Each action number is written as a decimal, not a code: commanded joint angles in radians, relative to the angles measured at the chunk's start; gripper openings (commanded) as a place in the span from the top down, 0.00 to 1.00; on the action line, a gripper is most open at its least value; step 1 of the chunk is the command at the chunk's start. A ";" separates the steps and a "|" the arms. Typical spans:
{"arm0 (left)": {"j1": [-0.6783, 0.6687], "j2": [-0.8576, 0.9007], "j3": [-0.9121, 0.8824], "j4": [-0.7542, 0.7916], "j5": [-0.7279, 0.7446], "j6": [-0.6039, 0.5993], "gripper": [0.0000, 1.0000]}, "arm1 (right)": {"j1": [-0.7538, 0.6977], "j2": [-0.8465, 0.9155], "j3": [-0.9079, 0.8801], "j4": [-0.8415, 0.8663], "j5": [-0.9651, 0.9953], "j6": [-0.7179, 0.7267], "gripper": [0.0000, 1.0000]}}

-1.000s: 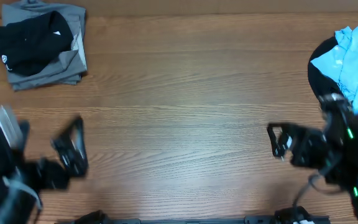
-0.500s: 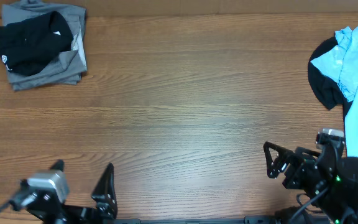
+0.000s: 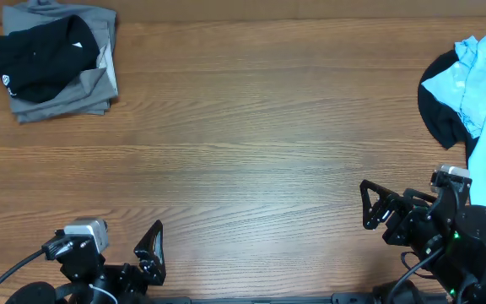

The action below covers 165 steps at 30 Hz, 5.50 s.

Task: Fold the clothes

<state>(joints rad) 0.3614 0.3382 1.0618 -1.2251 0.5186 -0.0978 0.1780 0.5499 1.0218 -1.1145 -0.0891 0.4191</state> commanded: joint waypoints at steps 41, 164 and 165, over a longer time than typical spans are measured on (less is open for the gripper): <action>-0.002 -0.005 -0.010 -0.066 -0.013 -0.007 0.00 | -0.008 -0.190 -0.445 0.504 0.069 -0.106 0.00; -0.342 -0.335 -1.057 1.226 -0.577 -0.146 0.00 | -0.141 -0.547 -1.014 1.030 0.088 -0.293 0.00; -0.342 -0.335 -1.057 1.183 -0.584 -0.145 0.00 | -0.141 -0.547 -1.014 1.030 0.088 -0.293 0.00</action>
<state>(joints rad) 0.0257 0.0151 0.0105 0.0105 -0.0242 -0.2375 0.0406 0.0128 0.0185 -0.0895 -0.0105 0.1299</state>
